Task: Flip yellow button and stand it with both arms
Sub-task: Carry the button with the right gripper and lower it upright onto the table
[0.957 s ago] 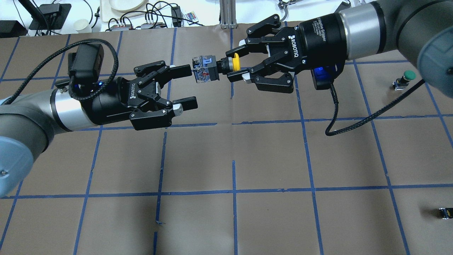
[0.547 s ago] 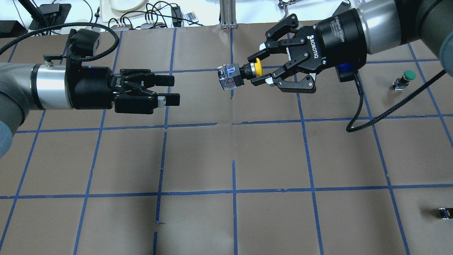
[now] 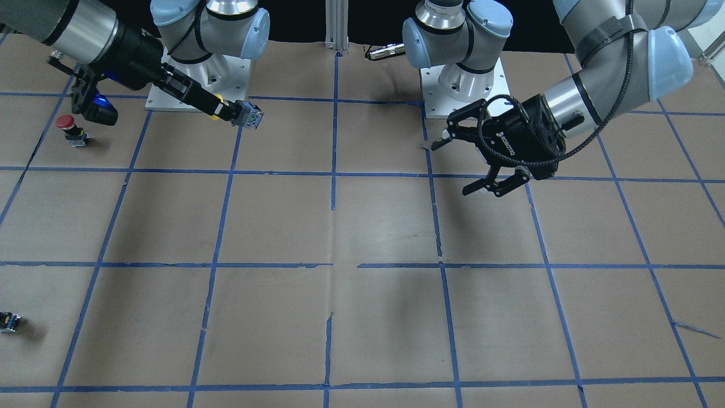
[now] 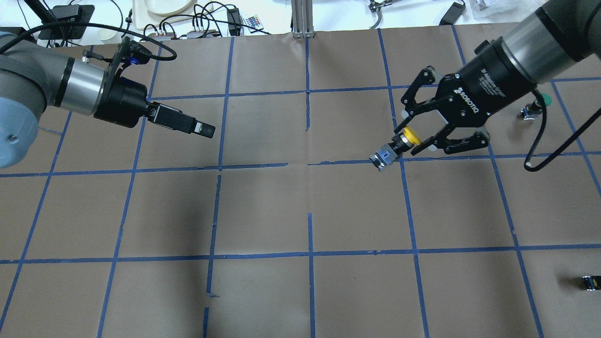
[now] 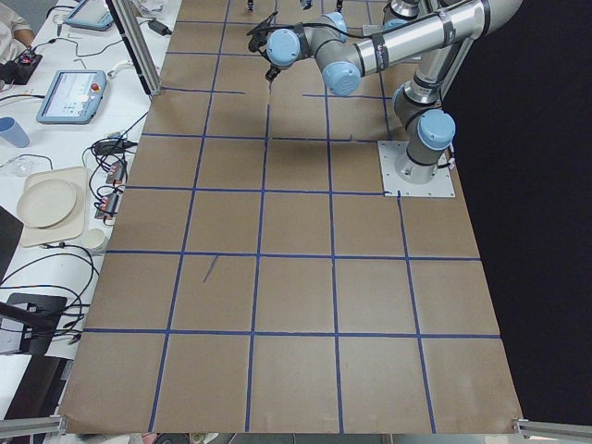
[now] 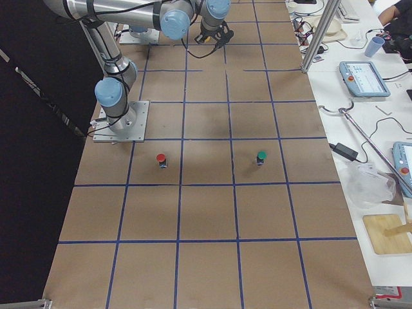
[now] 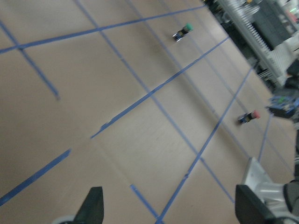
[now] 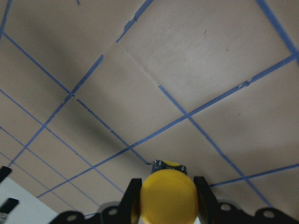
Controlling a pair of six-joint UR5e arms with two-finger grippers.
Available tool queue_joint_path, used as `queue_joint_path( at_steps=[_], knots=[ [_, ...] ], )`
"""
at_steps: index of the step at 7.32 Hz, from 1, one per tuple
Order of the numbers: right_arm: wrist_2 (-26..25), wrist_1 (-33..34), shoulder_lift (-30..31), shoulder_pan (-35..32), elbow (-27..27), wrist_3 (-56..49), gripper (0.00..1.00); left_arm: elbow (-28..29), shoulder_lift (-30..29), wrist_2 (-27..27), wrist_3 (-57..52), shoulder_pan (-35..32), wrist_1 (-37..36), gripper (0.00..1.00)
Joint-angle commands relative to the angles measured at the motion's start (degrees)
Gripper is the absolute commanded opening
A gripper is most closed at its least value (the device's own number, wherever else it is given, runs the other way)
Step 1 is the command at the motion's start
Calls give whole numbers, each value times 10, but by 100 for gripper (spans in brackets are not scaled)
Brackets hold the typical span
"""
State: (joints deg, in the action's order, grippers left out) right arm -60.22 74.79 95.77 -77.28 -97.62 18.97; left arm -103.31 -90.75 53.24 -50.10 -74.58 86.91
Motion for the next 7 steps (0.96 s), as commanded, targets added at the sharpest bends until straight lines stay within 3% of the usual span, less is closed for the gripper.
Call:
queue_joint_path(
  at_steps=[1, 3, 5, 7],
  knots=[
    [-163, 3, 0, 34, 0, -288, 8, 77, -40, 154, 118, -1, -4, 100],
    [-237, 45, -1, 47, -6, -487, 8, 101, -64, 220, 259, -44, -12, 100],
    [-239, 73, -5, 139, -9, -750, 8, 141, -62, 325, 370, -144, -11, 100],
    [-240, 167, -19, 191, -44, -961, 8, 105, 31, 342, 387, -154, 14, 100]
  ],
)
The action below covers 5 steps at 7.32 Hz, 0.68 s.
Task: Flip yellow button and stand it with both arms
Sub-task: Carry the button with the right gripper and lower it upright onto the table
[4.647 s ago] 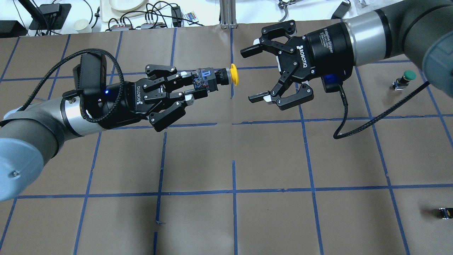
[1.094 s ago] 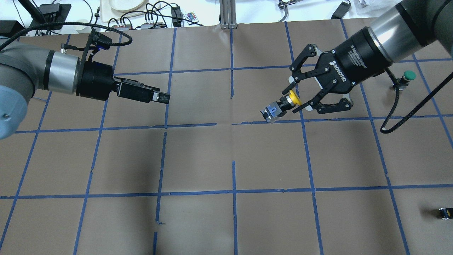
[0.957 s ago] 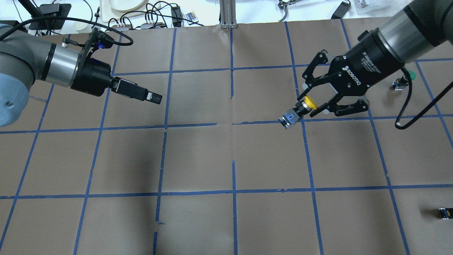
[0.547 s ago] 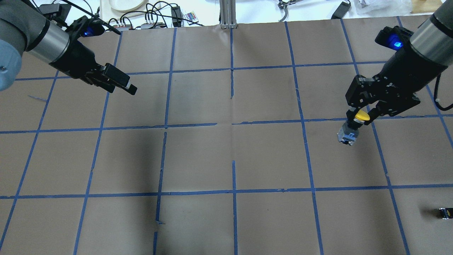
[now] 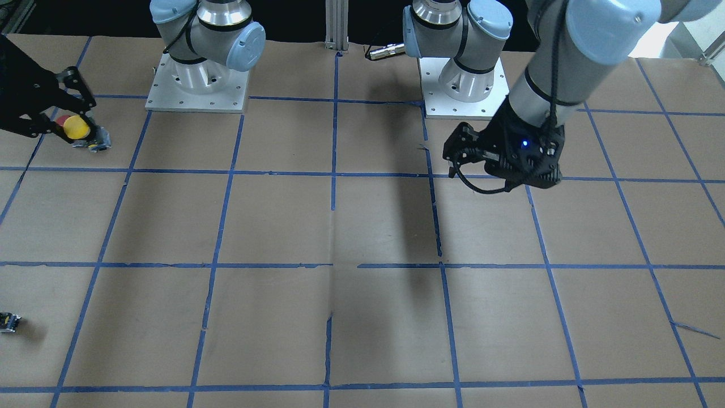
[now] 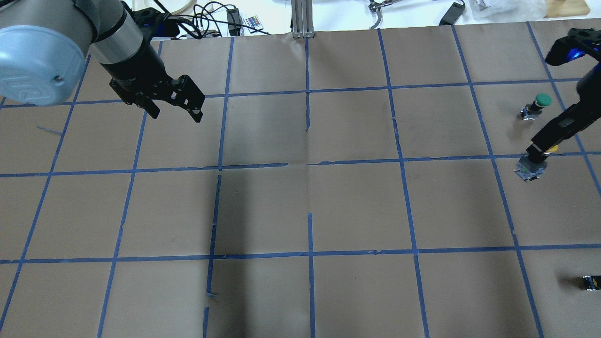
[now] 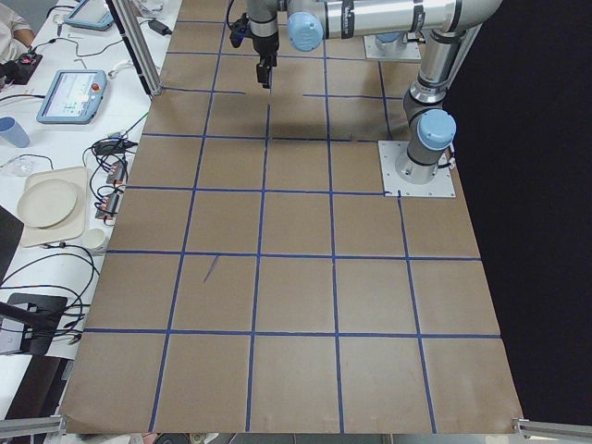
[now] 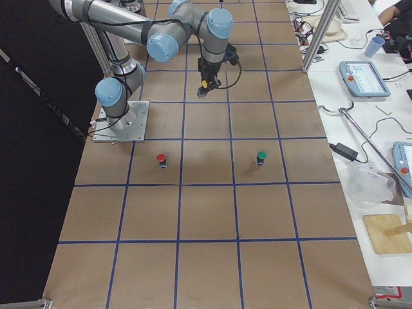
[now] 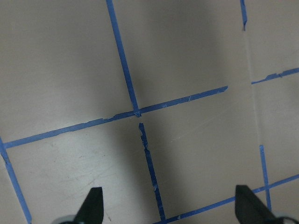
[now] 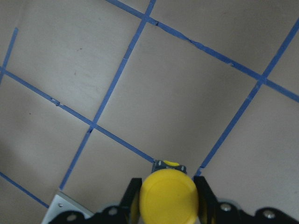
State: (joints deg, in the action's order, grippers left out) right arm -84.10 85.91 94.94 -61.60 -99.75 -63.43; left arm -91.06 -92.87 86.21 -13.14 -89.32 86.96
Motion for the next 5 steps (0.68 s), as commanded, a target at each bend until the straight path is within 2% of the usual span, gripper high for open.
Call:
queue_joint_path(
  at_steps=[1, 2, 3, 4, 5],
  knots=[
    [2, 107, -19, 63, -46, -225, 8, -37, 53, 14, 15, 21, -7, 100],
    [10, 151, -30, 89, -64, -328, 8, -33, 52, 17, 21, 51, -14, 100],
    [17, 179, -44, 107, -73, -432, 7, -30, 55, 19, 52, 53, 1, 100],
    [34, 181, -68, 132, -74, -482, 8, -43, 57, 53, 70, 45, 8, 100],
    [46, 191, -103, 158, -73, -515, 8, -29, 72, 78, 82, 28, 15, 100]
  ],
)
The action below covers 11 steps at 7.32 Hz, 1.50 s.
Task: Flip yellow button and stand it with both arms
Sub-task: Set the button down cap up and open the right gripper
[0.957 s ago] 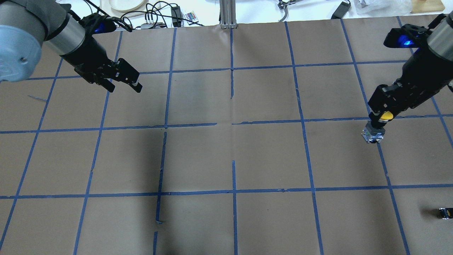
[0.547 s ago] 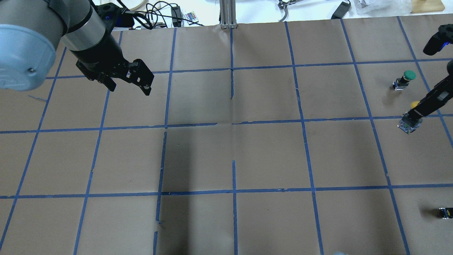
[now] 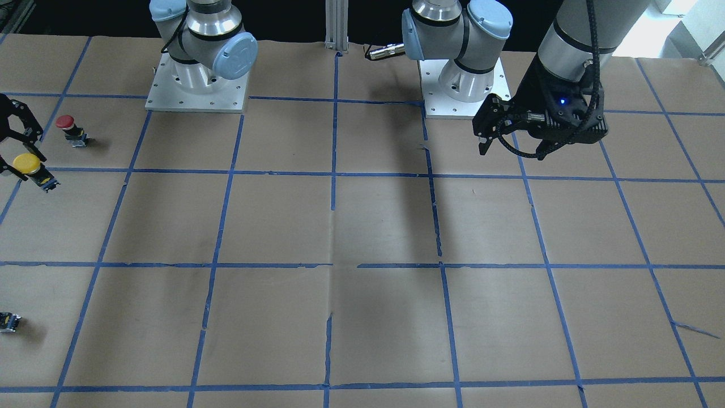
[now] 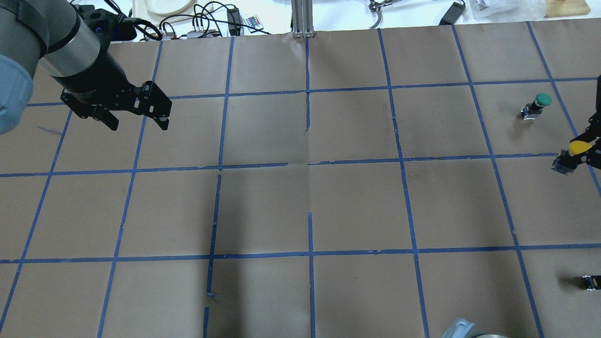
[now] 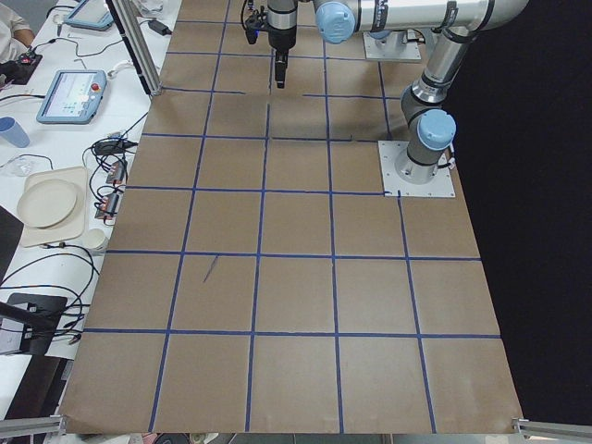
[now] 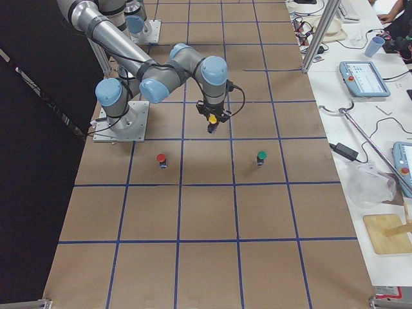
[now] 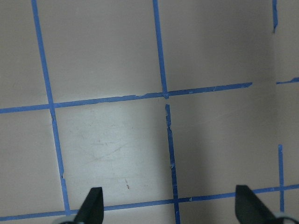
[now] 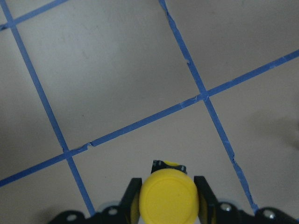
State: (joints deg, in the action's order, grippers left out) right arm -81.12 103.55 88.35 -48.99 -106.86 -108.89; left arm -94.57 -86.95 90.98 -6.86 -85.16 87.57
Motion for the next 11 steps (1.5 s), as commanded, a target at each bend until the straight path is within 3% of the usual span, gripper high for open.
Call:
queue_joint_path(
  at_steps=[1, 4, 6, 7, 8, 9, 10, 11],
  knots=[
    [23, 52, -68, 41, -2, -117, 8, 6, 26, 24, 18, -20, 62, 100],
    [28, 53, -114, 65, -3, -172, 9, -3, 29, -5, 19, -23, 66, 100],
    [25, 55, -135, 65, -2, -172, 15, 16, 48, -53, 15, -40, 59, 100],
    [27, 54, -147, 65, 1, -172, 17, 7, 51, -26, 16, -42, 65, 100],
    [25, 55, -150, 65, 4, -172, 21, 11, 24, -32, 18, -37, 57, 100],
    [27, 55, -150, 65, 3, -173, 30, 52, -37, -46, 13, -45, 5, 100],
    [27, 55, -151, 65, 3, -172, 42, 114, -74, -29, 20, -47, 46, 100],
    [27, 55, -151, 65, 2, -172, 51, 135, -101, -25, 18, -49, 45, 100]
  ],
)
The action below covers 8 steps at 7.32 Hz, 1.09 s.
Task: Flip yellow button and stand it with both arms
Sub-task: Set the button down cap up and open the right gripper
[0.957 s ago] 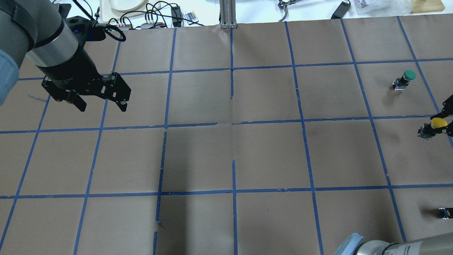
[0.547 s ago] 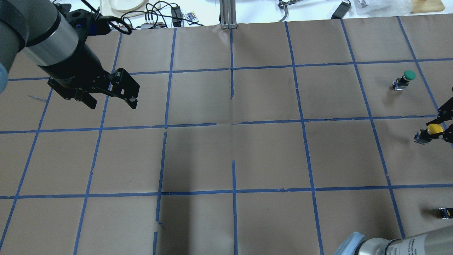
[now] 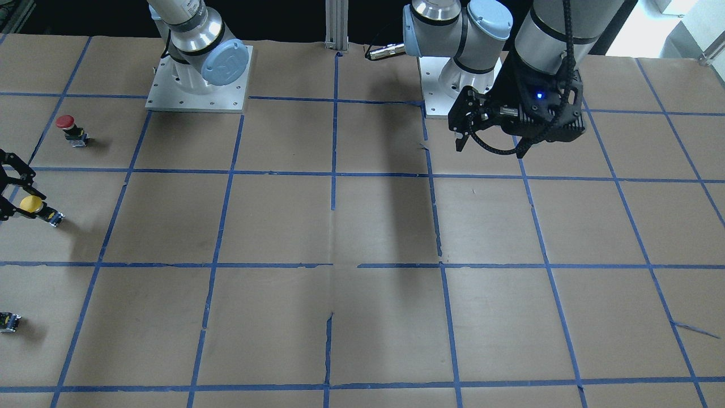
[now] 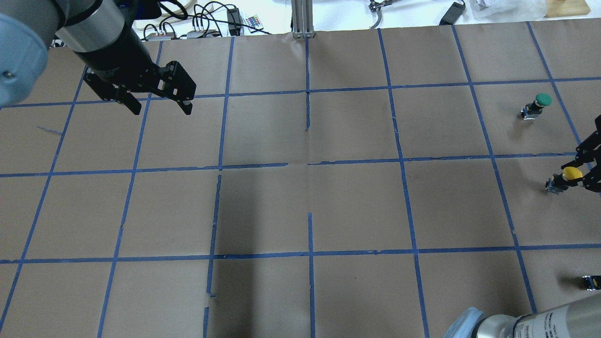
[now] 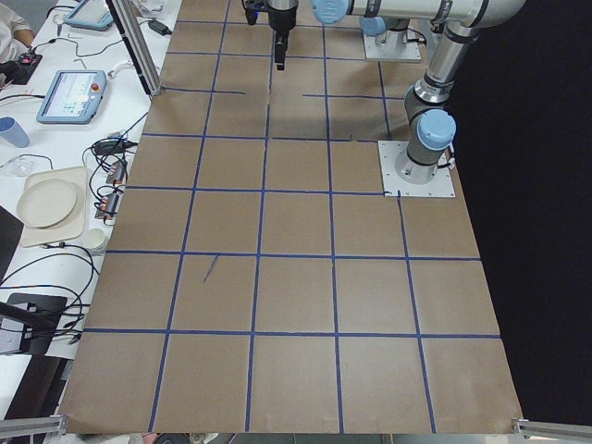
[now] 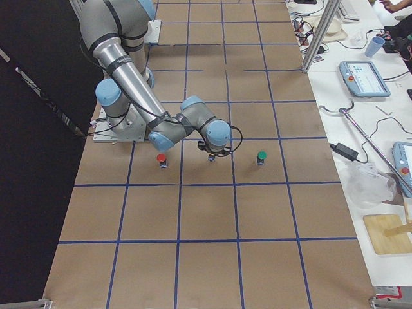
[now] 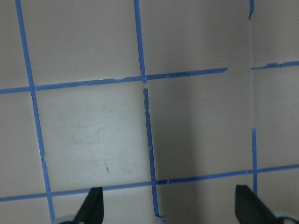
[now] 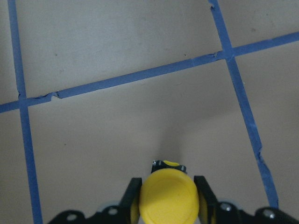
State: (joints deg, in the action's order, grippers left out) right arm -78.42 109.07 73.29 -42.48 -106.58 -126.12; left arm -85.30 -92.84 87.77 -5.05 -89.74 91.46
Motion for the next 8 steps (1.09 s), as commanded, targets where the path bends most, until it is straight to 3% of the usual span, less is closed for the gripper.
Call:
queue_joint_path(
  at_steps=[1, 2, 3, 5, 6, 8],
  knots=[
    [2, -1, -1, 0, -2, 3, 73, 44, -23, 31, 0, -10, 8, 100],
    [2, -1, -1, 0, -3, 6, 91, 28, 7, 41, -12, 3, 13, 100],
    [2, -1, -1, 0, -4, 7, 96, 9, 18, 38, -16, 14, 12, 100],
    [-1, -7, 9, 0, 2, 39, 98, -32, 34, 40, -18, 16, -3, 100],
    [-8, -11, 19, -1, 13, 124, 99, -40, 55, 40, -14, 16, 5, 100],
    [-25, -88, 101, -15, 37, 293, 99, -64, 62, 35, -16, 19, -23, 100]
  ],
)
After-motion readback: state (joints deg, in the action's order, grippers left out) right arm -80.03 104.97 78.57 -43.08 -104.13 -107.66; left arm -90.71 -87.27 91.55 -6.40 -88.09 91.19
